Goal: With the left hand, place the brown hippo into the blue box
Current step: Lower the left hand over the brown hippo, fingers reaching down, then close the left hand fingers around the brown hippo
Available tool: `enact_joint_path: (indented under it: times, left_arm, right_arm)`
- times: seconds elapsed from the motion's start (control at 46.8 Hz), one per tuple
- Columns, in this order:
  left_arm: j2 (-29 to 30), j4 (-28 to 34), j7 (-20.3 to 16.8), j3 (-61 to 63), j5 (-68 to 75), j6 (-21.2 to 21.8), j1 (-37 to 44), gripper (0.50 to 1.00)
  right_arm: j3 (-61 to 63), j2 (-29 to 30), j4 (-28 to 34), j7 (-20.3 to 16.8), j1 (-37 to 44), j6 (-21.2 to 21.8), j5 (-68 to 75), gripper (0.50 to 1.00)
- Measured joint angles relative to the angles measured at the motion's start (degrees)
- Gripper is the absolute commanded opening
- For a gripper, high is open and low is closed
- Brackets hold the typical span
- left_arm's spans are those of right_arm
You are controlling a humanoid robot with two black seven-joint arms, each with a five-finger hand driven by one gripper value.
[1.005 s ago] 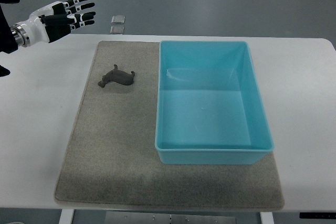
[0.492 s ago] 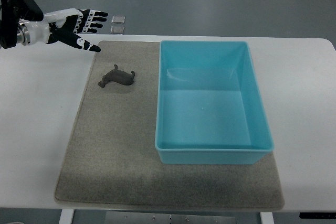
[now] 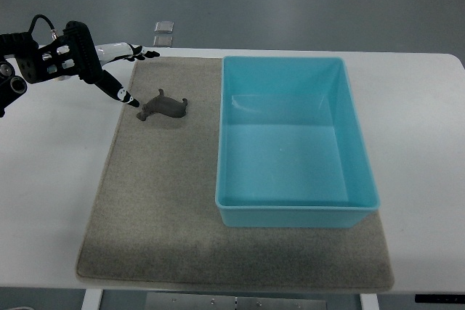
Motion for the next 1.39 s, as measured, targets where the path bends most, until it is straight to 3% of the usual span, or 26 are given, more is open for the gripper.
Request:
enact_joint_path:
  times: [0.299, 0.663, 0.941, 1.24, 1.39]
  left_arm:
    - [-0.21, -3.17, -0.01, 3.40, 3.34, 1.06, -1.04, 0.999]
    - [-2.38, -2.56, 0.08, 4.74, 8.18, 2.24, -1.29, 0.994]
    - [-3.70, -2.12, 0.08, 5.42, 8.82, 6.33, -1.31, 0.975]
    - [-4.28, -1.97, 0.08, 8.32, 9.42, 8.01, -1.21, 0.814]
    - [-4.29, -1.97, 0.08, 8.33, 11.25, 8.09, -1.28, 0.709]
  right_arm:
    - [0.02, 0.00, 0.00, 0.00, 0.00, 0.00, 0.00, 0.936]
    - [0.02, 0.00, 0.00, 0.00, 0.00, 0.00, 0.00, 0.936]
    - [0.02, 0.00, 0.00, 0.00, 0.00, 0.00, 0.00, 0.936]
    - [0.02, 0.00, 0.00, 0.00, 0.00, 0.00, 0.00, 0.936]
    - [0.02, 0.00, 0.00, 0.00, 0.00, 0.00, 0.00, 0.936]
